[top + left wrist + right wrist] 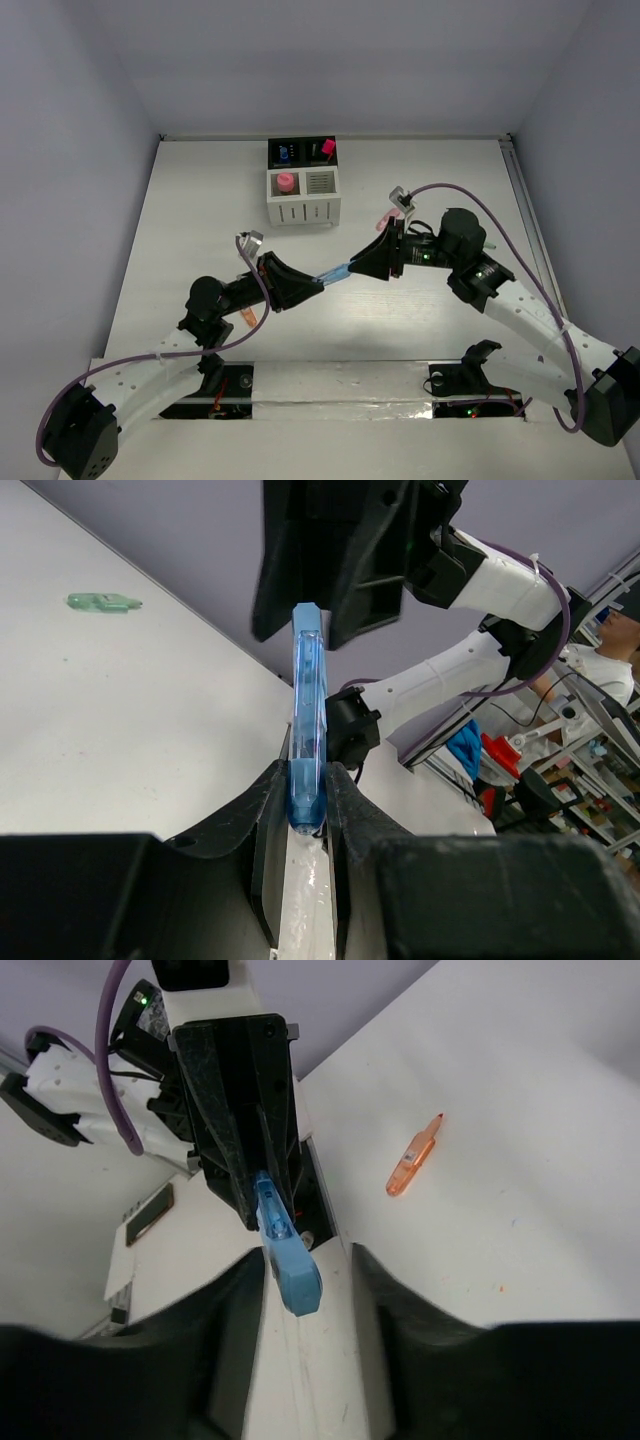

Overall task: Sort the stationery into containers
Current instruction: Close the pen cap on the pen.

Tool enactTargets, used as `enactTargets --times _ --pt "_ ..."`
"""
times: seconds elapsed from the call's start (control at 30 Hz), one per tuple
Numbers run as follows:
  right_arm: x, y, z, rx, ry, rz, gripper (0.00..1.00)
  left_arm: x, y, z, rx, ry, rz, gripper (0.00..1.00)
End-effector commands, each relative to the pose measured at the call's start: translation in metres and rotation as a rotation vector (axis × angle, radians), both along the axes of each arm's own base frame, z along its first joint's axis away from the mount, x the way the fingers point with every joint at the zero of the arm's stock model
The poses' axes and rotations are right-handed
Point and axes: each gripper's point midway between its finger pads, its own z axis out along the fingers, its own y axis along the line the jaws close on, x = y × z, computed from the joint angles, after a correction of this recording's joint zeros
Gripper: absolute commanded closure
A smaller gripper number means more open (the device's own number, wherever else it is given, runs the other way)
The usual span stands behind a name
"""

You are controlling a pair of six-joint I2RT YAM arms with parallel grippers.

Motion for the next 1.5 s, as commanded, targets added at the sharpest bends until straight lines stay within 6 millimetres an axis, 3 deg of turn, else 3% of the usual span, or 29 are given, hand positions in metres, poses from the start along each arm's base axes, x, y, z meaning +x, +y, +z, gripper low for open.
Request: enactTargets --times 0.0,0.07,0.1,0.17,0.23,0.63,0.8,0.97,1.17,1.3,1.47 --pt "0.001 0.001 0.013 0.048 -0.057 -0.009 0.64 -0.004 0.002 0.013 -0.033 -0.06 -0.005 1.0" --pt "0.001 0.001 0.012 0.046 -0.053 -0.01 0.72 -0.004 0.001 0.012 -0.029 -0.06 -0.007 1.0" --pt "0.002 0.002 0.011 0.045 -0.052 -0.01 0.85 -0.004 0.001 0.013 -0.029 -0.061 -0.008 1.0" --pt "0.002 0.002 0.011 0.041 -0.049 -0.004 0.96 -0.003 0.0 0.012 -0.025 -0.057 -0.013 1.0" --pt "0.002 0.004 0.009 0.026 -0.043 0.01 1.0 -0.003 -0.001 0.012 -0.024 -0.055 -0.013 1.0" --pt "-0.007 0.012 -0.009 -0.008 -0.034 0.072 1.0 -0.002 -0.003 0.029 -0.084 -0.07 -0.024 1.0" --pt "-0.007 0.016 0.002 0.056 -0.076 0.017 1.0 0.002 -0.005 0.041 -0.126 -0.079 -0.022 1.0" --pt "-0.011 0.013 -0.001 0.086 -0.115 -0.009 1.0 0.003 -0.006 0.053 -0.163 -0.093 -0.01 1.0" --pt "-0.029 0.016 -0.01 0.076 -0.129 0.117 1.0 -0.013 -0.002 0.058 -0.194 -0.128 -0.073 1.0" --pt "-0.048 0.02 -0.004 0.122 -0.097 0.268 1.0 -0.026 0.001 0.062 -0.214 -0.139 -0.125 1.0" --pt "-0.055 0.018 0.013 0.179 -0.162 0.3 1.0 -0.04 0.007 0.069 -0.232 -0.17 -0.17 1.0"
